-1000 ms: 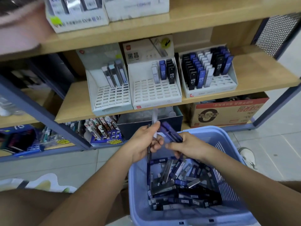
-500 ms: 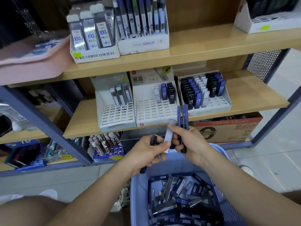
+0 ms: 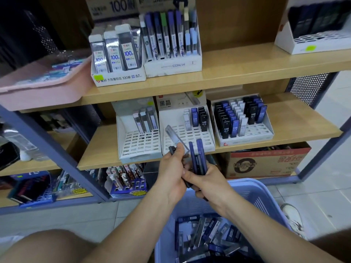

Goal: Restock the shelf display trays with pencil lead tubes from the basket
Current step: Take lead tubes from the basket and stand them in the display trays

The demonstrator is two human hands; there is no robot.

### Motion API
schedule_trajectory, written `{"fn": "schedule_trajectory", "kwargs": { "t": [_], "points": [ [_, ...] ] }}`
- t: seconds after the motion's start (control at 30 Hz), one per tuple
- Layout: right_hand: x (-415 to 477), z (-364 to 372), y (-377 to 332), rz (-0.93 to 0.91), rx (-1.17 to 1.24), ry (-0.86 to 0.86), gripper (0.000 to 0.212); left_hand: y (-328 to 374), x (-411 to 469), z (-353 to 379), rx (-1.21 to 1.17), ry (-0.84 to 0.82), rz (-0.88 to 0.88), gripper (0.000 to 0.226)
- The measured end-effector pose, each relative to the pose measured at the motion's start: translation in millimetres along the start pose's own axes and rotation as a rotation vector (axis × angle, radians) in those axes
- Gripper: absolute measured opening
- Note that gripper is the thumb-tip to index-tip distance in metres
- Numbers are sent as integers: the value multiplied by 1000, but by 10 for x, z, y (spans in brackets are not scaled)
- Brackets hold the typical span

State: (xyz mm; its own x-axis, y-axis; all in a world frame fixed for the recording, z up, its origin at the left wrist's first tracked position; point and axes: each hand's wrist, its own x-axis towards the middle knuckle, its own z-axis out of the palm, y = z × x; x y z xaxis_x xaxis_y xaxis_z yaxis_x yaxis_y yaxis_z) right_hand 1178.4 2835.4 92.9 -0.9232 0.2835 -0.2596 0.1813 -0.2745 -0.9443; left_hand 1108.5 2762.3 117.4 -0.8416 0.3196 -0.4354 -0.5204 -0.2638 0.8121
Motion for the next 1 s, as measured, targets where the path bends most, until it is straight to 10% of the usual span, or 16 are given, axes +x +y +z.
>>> {"fn": "schedule_trajectory", "kwargs": {
  "t": [0.5,0.8,1.0],
  "points": [
    [56,-140,-102,92,-88,-111,20,175,118,99,38,-129,64,19],
    [257,-499,-262,56,168,175,14,801,438,-155,1121,-246,312,7],
    [513,-519,-376,18,-24,160,9,868,628,-28,1022,-356,299,6]
  ]
}}
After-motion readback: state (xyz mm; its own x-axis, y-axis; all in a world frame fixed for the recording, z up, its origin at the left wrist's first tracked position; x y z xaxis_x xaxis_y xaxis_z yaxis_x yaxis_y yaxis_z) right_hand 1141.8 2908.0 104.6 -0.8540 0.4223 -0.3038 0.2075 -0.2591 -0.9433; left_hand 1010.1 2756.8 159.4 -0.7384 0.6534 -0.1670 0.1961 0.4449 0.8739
